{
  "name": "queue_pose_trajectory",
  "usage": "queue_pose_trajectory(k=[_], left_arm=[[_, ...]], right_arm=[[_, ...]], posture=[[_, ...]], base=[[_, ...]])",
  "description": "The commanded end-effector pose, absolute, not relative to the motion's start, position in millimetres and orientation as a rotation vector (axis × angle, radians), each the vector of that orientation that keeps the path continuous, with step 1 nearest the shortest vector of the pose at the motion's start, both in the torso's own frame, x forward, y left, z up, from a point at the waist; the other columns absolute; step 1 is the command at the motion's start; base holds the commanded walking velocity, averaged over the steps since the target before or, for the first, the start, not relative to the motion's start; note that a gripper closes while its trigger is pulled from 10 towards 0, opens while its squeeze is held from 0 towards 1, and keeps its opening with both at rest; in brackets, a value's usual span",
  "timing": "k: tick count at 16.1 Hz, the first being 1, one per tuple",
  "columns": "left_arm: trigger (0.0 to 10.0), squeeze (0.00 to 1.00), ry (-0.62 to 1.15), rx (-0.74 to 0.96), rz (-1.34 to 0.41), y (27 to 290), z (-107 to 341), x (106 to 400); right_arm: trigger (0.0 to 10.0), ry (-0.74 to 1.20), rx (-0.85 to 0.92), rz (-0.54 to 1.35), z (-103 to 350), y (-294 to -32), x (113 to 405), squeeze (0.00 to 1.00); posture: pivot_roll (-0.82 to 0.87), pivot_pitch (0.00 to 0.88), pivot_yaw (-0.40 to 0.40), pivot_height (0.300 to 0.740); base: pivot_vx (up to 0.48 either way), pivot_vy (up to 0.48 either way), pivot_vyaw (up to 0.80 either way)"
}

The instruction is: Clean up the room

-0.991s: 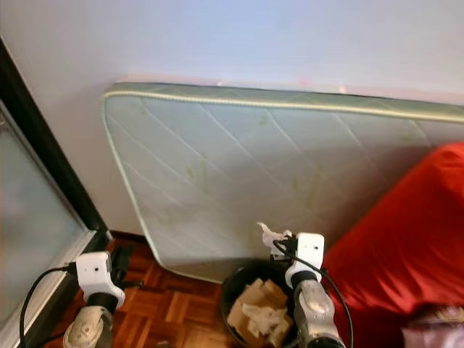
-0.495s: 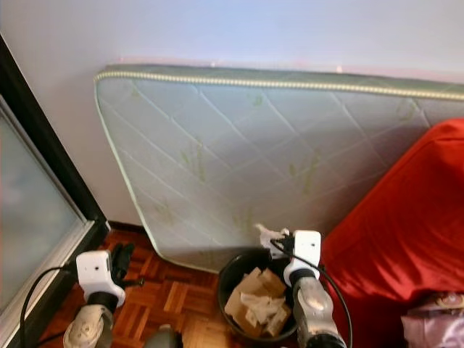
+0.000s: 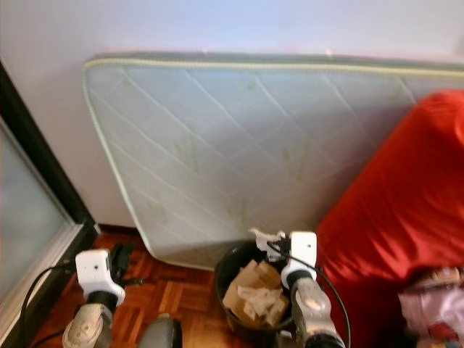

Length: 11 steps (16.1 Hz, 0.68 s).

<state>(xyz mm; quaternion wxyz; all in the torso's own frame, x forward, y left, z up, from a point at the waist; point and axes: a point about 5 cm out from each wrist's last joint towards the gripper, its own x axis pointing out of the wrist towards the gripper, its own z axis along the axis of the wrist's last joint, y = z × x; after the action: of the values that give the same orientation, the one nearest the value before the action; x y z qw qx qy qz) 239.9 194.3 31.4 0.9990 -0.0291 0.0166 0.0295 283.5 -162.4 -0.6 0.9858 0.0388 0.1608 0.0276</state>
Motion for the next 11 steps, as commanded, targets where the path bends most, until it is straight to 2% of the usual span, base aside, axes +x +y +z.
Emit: queue_pose_trajectory(k=[1,10,11], left_arm=[[10.0,0.0,0.041,-0.062,0.053,192.6,31.6,240.9],[10.0,0.0,0.059,-0.071,0.046,191.2,30.8,242.2],[10.0,0.0,0.057,-0.072,0.045,191.1,31.3,242.3]], right_arm=[[10.0,0.321,0.084,0.06,0.0,-160.4,284.5,0.0],[10.0,0.359,0.086,0.121,-5.6,-154.3,280.7,0.0],[10.0,0.36,0.087,0.122,-5.6,-153.6,280.9,0.0]], posture=[[0.1,0.0,0.002,0.614],[0.1,0.0,0.002,0.614],[0.1,0.0,0.002,0.614]], base=[[0.0,0.0,0.0],[0.0,0.0,0.0],[0.24,0.0,0.0]])
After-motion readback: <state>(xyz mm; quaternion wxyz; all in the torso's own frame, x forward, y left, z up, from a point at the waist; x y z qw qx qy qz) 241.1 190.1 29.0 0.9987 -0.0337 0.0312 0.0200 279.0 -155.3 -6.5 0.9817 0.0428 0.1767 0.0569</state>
